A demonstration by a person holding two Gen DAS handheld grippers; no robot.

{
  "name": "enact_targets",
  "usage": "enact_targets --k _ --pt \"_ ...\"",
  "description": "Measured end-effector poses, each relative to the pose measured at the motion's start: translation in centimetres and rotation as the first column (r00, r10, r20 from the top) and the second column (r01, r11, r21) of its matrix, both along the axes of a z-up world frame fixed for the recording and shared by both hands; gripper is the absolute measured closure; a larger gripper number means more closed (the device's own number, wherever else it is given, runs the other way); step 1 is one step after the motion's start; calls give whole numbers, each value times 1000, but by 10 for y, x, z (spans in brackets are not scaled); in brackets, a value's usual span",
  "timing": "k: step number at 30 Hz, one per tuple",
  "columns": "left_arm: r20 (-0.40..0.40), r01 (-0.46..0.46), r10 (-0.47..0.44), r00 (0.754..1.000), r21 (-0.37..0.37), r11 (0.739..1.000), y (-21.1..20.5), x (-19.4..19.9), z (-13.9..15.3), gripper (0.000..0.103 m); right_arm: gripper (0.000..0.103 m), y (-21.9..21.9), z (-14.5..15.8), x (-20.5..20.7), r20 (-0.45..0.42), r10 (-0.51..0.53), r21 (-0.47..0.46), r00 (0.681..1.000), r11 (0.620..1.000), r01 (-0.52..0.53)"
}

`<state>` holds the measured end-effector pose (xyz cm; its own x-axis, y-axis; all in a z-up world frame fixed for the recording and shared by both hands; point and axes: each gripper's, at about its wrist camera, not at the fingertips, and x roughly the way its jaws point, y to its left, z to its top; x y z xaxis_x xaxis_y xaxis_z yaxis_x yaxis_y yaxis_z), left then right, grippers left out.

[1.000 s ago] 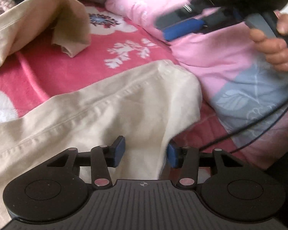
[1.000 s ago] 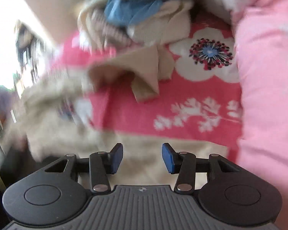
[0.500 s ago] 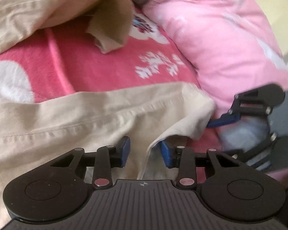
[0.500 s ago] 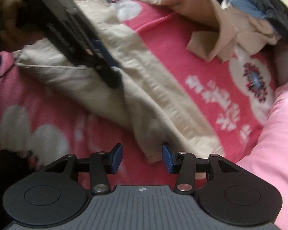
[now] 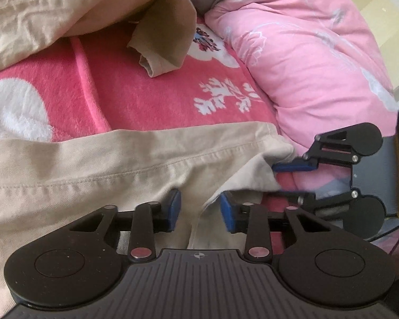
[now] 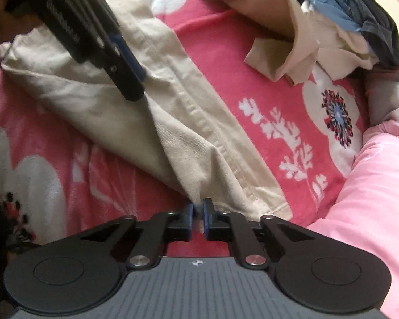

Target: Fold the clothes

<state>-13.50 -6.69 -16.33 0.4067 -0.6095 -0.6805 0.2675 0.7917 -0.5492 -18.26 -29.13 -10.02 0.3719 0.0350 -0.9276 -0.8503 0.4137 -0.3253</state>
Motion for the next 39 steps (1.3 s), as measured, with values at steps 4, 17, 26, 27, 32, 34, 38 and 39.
enact_targets --k 4,17,26,27,32,34,38,39 --pt "58 61 -58 997 -51 997 5 -9 10 90 96 -5 35 -11 -118 141 -24 983 989 -145" --pt "16 508 -514 858 -176 843 -40 -44 13 74 69 -15 34 -9 -439 163 -156 883 955 -254" --pt "-34 385 -394 919 -149 911 -7 -30 8 70 69 -3 28 51 -474 -188 95 860 960 263" --pt "-51 387 -395 917 -115 915 -11 -30 2 70 69 -3 11 51 -487 -243 40 839 953 300" --pt "-86 421 -423 902 -35 906 -28 -41 -21 70 72 -13 -60 15 -469 -349 -248 811 934 258" --pt "-88 417 -420 903 -46 908 -27 -40 -21 70 72 -7 -45 17 -464 -352 -243 813 933 266" --pt "-112 406 -413 904 -74 911 -23 -35 -23 70 72 8 8 41 -385 -347 -98 855 937 336" --pt "-109 411 -416 903 -71 909 -25 -35 -23 70 72 12 16 47 -344 -349 -69 872 935 347"
